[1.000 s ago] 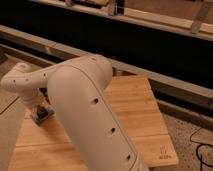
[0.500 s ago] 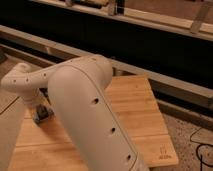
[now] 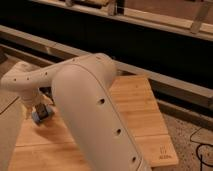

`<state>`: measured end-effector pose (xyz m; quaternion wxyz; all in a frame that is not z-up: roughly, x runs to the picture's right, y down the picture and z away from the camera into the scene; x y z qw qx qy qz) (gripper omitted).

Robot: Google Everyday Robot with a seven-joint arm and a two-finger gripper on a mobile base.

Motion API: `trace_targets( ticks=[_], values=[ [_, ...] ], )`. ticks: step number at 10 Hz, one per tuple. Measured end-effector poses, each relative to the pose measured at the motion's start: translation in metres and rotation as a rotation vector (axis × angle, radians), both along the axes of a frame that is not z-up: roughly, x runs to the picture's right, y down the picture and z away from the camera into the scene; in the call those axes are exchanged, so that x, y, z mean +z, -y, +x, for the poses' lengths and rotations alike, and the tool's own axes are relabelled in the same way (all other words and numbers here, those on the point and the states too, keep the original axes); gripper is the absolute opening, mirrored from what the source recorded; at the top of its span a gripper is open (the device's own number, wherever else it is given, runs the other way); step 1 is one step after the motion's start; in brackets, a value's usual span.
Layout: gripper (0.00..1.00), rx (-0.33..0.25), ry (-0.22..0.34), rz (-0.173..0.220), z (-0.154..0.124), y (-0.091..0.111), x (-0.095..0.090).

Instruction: Place the eraser on the white sponge

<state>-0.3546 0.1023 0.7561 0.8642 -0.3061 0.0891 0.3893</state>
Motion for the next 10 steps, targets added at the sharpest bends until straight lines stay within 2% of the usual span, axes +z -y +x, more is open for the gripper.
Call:
trace_targets(
  ticks=[1, 10],
  values=[
    [0.80, 0.011, 0.002, 0.009, 0.0010, 0.0056, -0.0048],
    [0.80, 0.009, 0.005, 0.007, -0.0008, 0.0036, -0.0052]
  ],
)
